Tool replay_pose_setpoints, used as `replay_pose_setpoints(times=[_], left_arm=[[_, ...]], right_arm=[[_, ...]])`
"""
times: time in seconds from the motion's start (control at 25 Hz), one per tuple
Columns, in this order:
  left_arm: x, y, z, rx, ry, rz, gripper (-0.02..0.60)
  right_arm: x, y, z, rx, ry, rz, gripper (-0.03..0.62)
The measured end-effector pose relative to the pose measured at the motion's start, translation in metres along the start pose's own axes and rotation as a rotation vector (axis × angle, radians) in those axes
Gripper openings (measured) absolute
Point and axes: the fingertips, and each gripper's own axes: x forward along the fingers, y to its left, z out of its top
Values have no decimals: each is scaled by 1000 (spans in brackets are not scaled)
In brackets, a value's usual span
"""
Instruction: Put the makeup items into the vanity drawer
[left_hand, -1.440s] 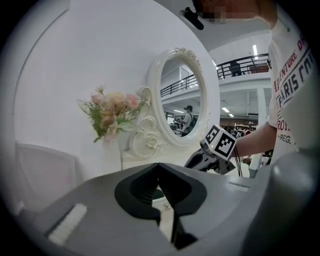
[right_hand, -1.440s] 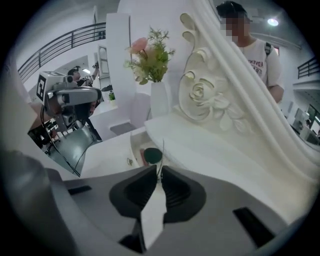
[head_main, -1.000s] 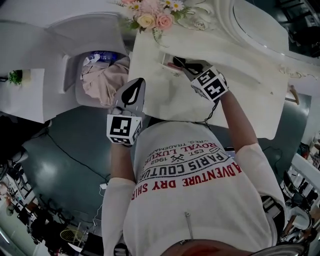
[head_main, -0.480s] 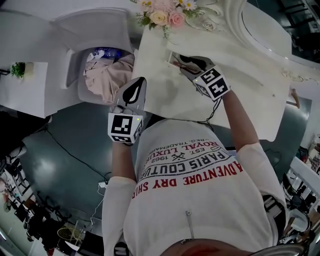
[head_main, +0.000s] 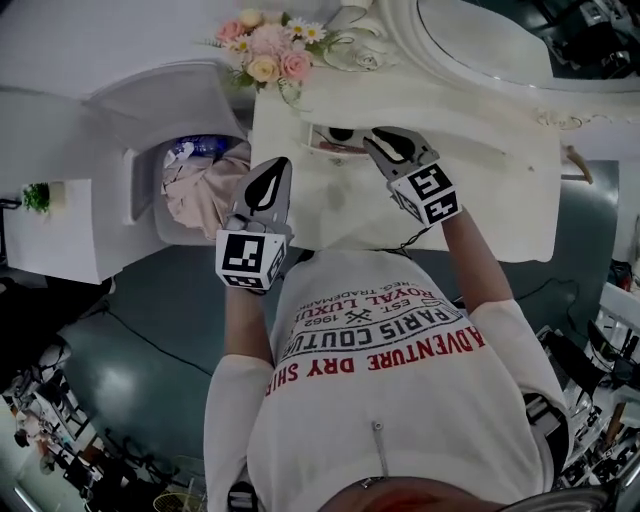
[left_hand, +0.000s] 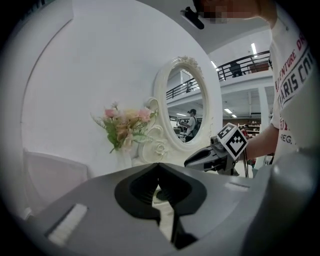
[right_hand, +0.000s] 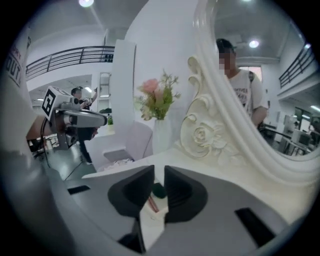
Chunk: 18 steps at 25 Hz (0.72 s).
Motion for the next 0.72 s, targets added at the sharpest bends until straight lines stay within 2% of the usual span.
replay_pose_setpoints(times=[0.04, 0.16, 0.32, 0.56, 0.72], left_arm=[[6, -3, 6, 12, -6, -18, 11], [22, -13, 21, 49, -21, -65, 11], [42, -24, 39, 76, -44, -104, 11], [65, -42, 57, 118, -40, -133, 11], [74, -52, 62, 118, -47, -140, 11]], right_arm=[[-9, -10, 5, 15, -36, -49, 52], [-38, -35, 16, 64, -127, -167, 41], [-73, -63, 18, 109, -178, -282, 20], [-112, -83, 11, 122, -184, -362, 10], [-128, -83, 11, 94, -218, -363, 9]])
